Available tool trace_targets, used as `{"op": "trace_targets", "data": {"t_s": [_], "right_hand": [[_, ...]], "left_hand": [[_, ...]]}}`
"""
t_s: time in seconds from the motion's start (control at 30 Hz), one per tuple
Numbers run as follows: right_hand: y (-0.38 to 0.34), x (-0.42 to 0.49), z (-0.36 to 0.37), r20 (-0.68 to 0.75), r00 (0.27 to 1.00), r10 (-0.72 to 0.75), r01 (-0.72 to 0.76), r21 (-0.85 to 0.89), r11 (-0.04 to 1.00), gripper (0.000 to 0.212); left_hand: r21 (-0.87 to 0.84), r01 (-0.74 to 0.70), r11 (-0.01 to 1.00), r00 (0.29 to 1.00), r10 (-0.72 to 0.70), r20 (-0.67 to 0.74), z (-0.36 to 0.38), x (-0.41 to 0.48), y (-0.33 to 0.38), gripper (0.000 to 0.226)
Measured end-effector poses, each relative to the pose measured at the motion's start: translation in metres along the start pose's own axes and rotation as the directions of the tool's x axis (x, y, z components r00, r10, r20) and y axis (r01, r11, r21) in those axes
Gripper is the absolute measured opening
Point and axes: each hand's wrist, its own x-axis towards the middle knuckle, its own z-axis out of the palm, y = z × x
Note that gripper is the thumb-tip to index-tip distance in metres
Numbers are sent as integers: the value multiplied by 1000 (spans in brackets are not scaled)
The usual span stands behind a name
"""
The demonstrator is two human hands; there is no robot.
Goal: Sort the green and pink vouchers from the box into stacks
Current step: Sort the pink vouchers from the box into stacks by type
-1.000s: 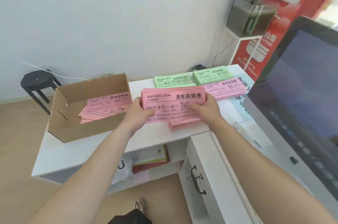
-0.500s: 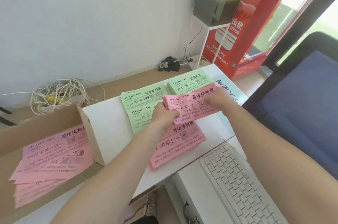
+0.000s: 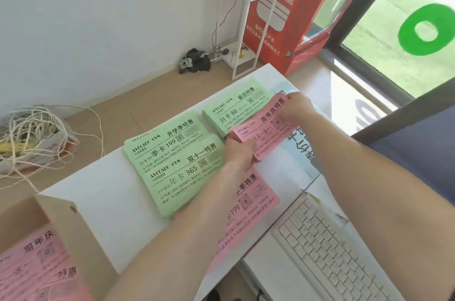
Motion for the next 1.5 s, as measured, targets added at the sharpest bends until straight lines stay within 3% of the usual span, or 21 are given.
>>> {"op": "trace_targets", "data": {"t_s": [0.1, 0.3, 0.4, 0.47, 0.53, 0.67, 0.9, 1.0, 1.2, 1.37, 1.5], "right_hand": [[-2, 13, 4, -14, 1000, 16, -16, -30, 999, 15], [2, 18, 13, -43, 997, 67, -72, -114, 991, 18], [7, 16, 24, -137, 986, 94, -119, -188, 975, 31], [11, 13, 31, -256, 967, 6, -83, -289, 954, 41], [14, 9, 35, -298, 947, -123, 6, -365, 931, 39], [16, 0, 42, -168, 970, -173, 105, -353, 930, 23], [12, -44, 37, -147, 953, -264, 194, -371, 908, 32], [8, -81, 41, -29, 947, -320, 291, -348, 891, 31], [-7, -167, 62, 53, 880, -472, 463, -312, 830, 17], [-23, -241, 86, 169, 763, -623, 642, -311, 701, 30], [-50, -302, 114, 243, 679, -692, 732, -291, 616, 33]], "left_hand": [[-83, 74, 994, 996, -70, 54, -4, 10, 0, 15], [139, -35, 990, 999, 36, -9, -9, 15, -7, 14], [271, -99, 957, 990, 122, -67, -11, 13, -8, 21], [281, -108, 954, 979, 152, -140, -14, 12, -8, 37], [317, -137, 938, 965, 199, -173, -16, 10, -6, 38], [446, -182, 877, 969, 237, -71, -15, 11, -5, 10], [522, -242, 818, 954, 298, -25, -31, -19, -5, 23], [604, -263, 753, 935, 352, -32, -51, -52, -8, 24], [723, -211, 658, 876, 456, -159, -109, -132, -31, 29], [778, -94, 621, 788, 525, -323, -163, -220, -75, 30], [740, -35, 672, 725, 526, -444, -213, -284, -116, 23]]}}
